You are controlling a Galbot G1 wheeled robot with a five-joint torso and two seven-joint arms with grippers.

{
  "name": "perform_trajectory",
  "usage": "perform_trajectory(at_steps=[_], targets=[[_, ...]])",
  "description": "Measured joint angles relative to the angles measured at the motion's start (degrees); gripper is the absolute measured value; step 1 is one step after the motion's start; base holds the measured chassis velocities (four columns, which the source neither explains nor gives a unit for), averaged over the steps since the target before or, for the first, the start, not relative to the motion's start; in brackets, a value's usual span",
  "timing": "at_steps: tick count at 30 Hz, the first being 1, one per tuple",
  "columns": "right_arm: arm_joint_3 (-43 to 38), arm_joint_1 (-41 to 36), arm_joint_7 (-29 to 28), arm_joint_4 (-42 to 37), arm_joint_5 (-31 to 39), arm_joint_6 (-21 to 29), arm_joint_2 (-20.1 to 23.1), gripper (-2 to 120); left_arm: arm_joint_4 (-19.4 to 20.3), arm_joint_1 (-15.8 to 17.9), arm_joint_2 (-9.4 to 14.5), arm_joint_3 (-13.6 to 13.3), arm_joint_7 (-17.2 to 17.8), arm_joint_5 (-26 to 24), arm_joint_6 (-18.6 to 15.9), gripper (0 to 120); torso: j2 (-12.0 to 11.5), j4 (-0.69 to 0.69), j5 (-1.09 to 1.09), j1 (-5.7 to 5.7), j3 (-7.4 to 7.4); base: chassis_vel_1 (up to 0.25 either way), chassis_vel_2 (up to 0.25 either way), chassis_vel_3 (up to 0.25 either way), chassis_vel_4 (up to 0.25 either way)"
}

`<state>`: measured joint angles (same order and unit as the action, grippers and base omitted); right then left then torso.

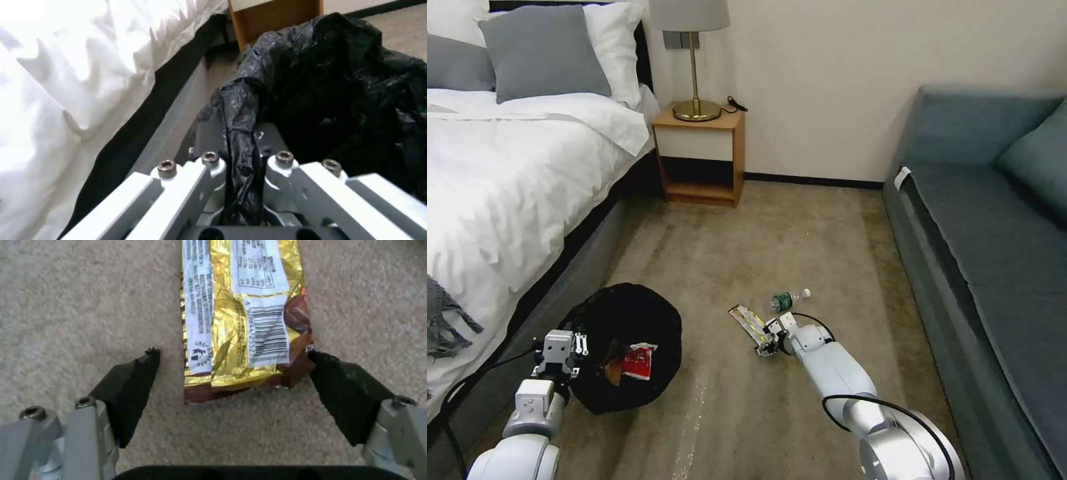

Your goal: Pick up the trash bin, then pick up the garbage on the floor and place it into the trash bin.

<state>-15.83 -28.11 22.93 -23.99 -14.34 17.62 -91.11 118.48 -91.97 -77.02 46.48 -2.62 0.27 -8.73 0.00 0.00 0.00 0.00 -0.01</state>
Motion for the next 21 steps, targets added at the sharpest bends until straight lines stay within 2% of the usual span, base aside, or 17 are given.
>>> perform_trajectory(at_steps=[2,9,21], targets=[[0.0,0.1,-0.1,0.0,-0.2,-0.1,-0.1,82,0.0,0.0,0.0,0.0,0.0,0.0,0.0,5,0.0,0.0,0.0,0.0,0.0,0.0,0.0,0.0,0.0],[0.1,0.5,-0.6,0.4,-1.2,-1.0,-0.4,98,0.0,-0.2,-0.2,-0.1,0.0,0.0,0.0,5,0.0,0.0,0.0,0.0,0.0,0.0,0.0,0.0,0.0],[0.0,1.6,0.3,1.8,-2.7,-2.2,-1.0,100,0.0,-0.3,-0.5,-0.1,-0.1,-0.2,0.2,5,0.0,0.0,0.0,0.0,0.0,0.0,0.0,0.0,0.0]])
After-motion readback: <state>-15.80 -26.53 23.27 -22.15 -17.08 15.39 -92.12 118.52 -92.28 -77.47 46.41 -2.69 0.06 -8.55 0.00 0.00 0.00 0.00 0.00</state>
